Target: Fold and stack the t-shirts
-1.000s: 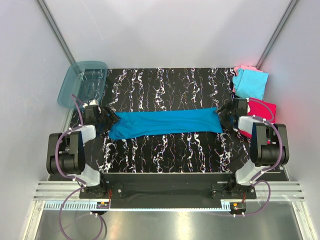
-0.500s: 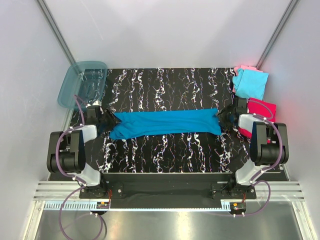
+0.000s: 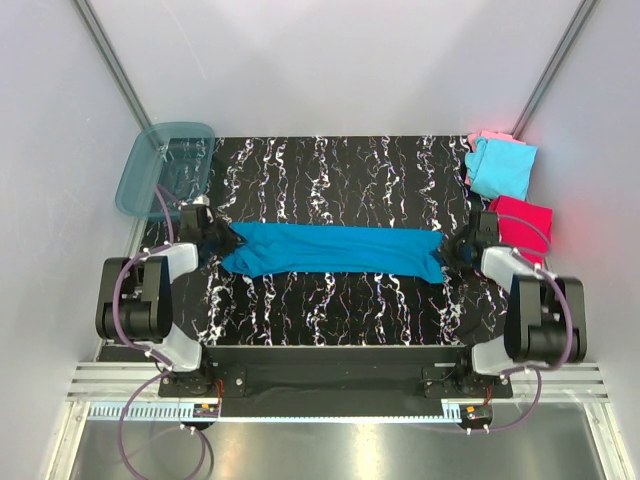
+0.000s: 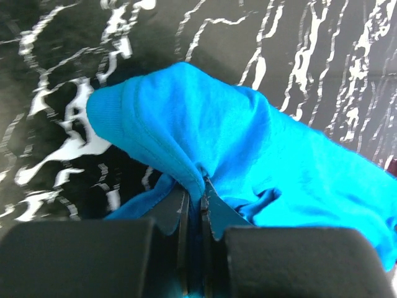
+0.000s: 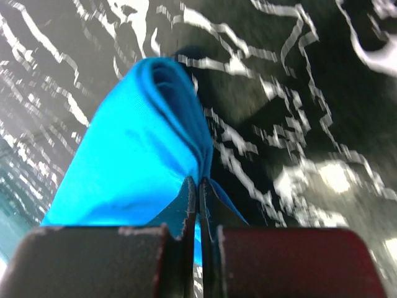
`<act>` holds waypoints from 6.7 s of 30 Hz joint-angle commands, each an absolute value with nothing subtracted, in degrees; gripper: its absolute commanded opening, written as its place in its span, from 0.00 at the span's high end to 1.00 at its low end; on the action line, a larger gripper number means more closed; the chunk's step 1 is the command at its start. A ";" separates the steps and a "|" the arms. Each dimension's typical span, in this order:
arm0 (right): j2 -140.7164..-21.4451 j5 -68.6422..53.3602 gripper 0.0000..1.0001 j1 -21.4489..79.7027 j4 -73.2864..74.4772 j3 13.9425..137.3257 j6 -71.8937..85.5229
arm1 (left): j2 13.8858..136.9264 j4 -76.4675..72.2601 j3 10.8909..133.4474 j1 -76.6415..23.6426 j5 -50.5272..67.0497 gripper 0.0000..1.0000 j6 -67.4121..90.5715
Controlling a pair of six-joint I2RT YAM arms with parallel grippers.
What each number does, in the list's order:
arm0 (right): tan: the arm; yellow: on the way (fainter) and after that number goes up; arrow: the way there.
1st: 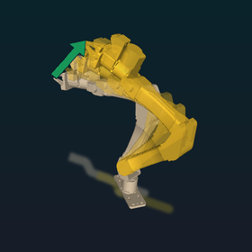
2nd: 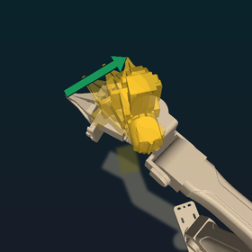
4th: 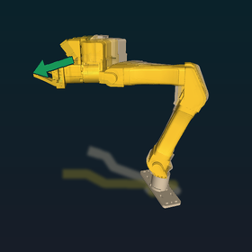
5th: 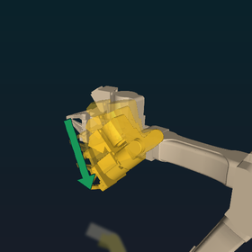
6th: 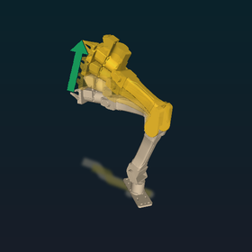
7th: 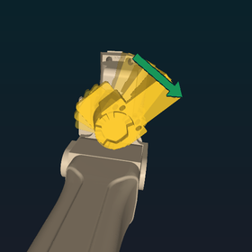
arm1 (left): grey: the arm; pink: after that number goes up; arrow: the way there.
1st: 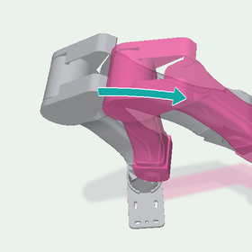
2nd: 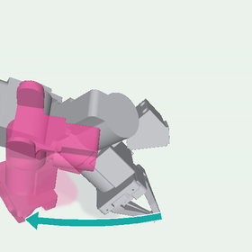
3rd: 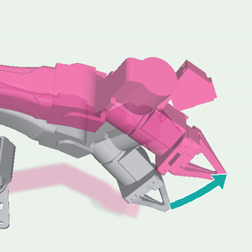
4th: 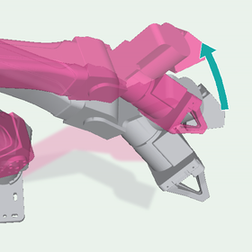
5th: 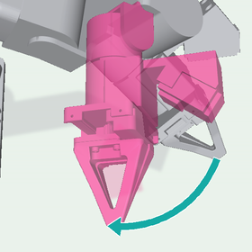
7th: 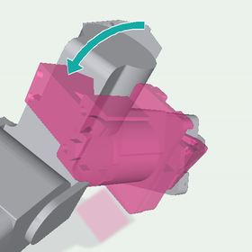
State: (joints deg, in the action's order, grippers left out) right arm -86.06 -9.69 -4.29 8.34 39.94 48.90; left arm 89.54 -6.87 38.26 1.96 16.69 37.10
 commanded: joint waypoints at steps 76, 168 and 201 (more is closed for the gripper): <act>-66.98 36.82 0.39 69.44 24.78 50.80 53.97 | 91.10 26.56 93.15 -24.08 3.69 0.32 18.61; -142.67 -19.34 0.60 9.05 0.54 115.79 47.02 | 138.99 -12.99 107.16 -13.01 28.21 0.30 53.35; -63.98 -1.76 0.54 36.91 1.85 26.37 51.15 | 46.32 -8.71 11.79 -60.28 -31.18 0.34 51.85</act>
State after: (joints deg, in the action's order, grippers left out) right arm -64.47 -4.97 35.79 5.78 26.30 50.00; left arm 48.66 -8.62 13.32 -57.76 -19.73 48.82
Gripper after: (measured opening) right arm 0.460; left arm 0.667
